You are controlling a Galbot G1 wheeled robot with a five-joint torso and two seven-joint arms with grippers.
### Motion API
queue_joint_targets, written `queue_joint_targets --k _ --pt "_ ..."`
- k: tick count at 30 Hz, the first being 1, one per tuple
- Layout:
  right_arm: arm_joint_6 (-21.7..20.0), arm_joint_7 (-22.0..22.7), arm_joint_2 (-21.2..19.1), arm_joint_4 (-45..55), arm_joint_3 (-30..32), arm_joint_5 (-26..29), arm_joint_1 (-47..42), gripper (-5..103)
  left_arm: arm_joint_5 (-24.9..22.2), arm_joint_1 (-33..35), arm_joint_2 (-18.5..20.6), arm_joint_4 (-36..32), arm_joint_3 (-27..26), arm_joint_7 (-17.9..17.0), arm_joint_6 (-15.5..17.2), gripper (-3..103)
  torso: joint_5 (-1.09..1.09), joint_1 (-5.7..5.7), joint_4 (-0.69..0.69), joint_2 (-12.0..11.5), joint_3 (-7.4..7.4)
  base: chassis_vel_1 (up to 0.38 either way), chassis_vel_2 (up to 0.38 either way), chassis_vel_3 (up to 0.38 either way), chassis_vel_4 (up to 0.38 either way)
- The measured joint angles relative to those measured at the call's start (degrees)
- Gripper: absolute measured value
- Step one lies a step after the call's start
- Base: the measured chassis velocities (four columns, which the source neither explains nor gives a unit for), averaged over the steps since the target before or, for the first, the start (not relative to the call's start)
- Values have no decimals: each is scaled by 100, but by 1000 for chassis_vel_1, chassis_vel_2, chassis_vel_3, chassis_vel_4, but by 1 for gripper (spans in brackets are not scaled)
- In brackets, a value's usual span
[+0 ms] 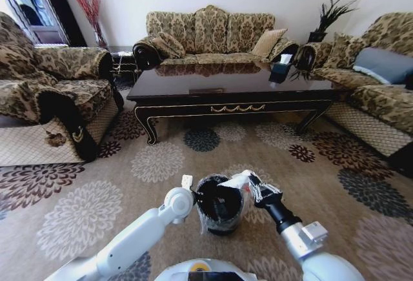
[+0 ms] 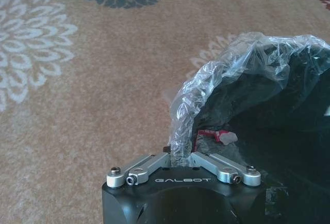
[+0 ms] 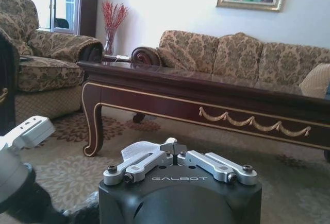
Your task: Move to the front of the table and pick up the trash from the floor, then place it into the trash bin.
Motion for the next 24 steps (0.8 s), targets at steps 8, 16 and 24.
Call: queue_joint_targets --k 8,16,24 --pt "21 -74 30 -7 -260 -298 -48 0 -110 -171 -54 -6 140 -62 0 0 0 0 0 0 0 0 0 0 0" --pt "20 -88 -4 -11 -489 -522 -142 0 -132 -204 -60 -2 256 -76 0 0 0 0 0 0 0 0 0 0 0" --pt "91 -125 -5 -14 -600 -770 -219 15 -131 -192 -103 0 250 -78 0 0 -1 0 1 0 0 0 0 0 0"
